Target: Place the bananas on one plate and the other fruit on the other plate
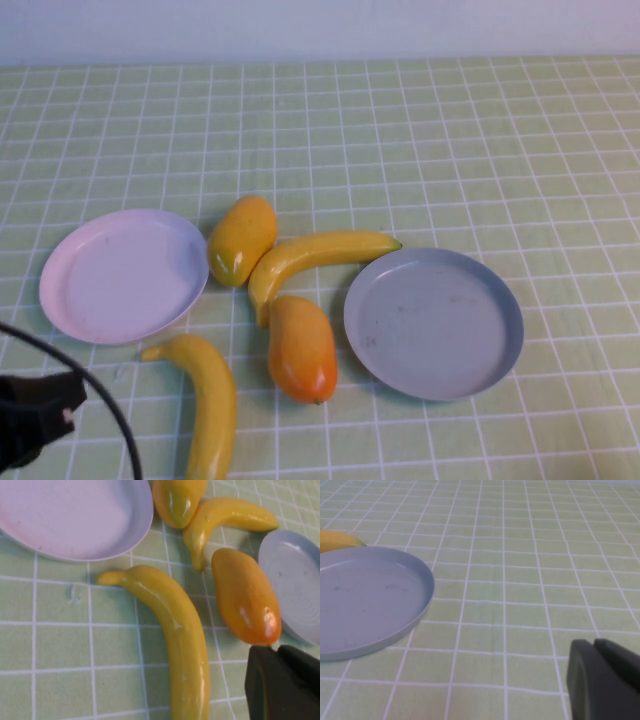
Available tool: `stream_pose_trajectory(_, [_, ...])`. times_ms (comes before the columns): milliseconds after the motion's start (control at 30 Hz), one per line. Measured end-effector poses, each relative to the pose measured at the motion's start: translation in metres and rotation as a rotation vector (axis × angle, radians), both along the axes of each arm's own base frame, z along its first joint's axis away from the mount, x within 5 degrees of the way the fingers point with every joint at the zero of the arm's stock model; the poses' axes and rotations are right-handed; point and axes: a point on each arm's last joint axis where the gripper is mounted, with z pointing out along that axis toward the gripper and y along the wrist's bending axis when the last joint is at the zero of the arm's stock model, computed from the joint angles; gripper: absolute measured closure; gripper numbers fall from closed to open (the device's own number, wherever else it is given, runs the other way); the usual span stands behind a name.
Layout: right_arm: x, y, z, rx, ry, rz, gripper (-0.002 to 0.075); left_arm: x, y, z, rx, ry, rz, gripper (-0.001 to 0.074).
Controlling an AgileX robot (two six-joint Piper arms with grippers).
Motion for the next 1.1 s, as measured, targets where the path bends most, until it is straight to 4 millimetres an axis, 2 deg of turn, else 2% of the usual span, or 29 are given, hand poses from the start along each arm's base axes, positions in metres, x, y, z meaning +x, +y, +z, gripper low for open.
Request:
stream_pose_trajectory(167, [0.000, 0.000, 0.000, 0.000, 0.000, 0.000, 0.0741, 0.043, -0.003, 0.019, 0.092, 0.075, -0.108, 0.0735])
stream_pose_trajectory(367, [0.000, 0.000, 0.000, 0.000, 0.000, 0.000, 0.0741, 0.100, -0.008, 0.021, 0.127, 0.177, -0.163, 0.0735])
stream_pose_trajectory(433, [0.000, 0.000, 0.000, 0.000, 0.000, 0.000, 0.0741, 0.118, -0.017, 0.016, 0.140, 0.214, -0.208, 0.0735])
stream_pose_trajectory(567, [0.000, 0.000, 0.000, 0.000, 0.000, 0.000, 0.0741, 0.141, -0.052, 0.008, 0.188, 0.282, -0.314, 0.0735])
stream_pose_trajectory(833, [0.000, 0.000, 0.000, 0.000, 0.000, 0.000, 0.0741, 0.165, -0.126, -0.002, 0.233, 0.372, -0.432, 0.0735])
stream_pose_trajectory(967, [0.000, 0.000, 0.000, 0.000, 0.000, 0.000, 0.0741, 0.161, -0.161, -0.003, 0.273, 0.390, -0.486, 0.0735])
stream_pose_trajectory(1100, [0.000, 0.000, 0.000, 0.000, 0.000, 0.000, 0.0741, 0.151, -0.186, 0.002, 0.298, 0.383, -0.539, 0.0728])
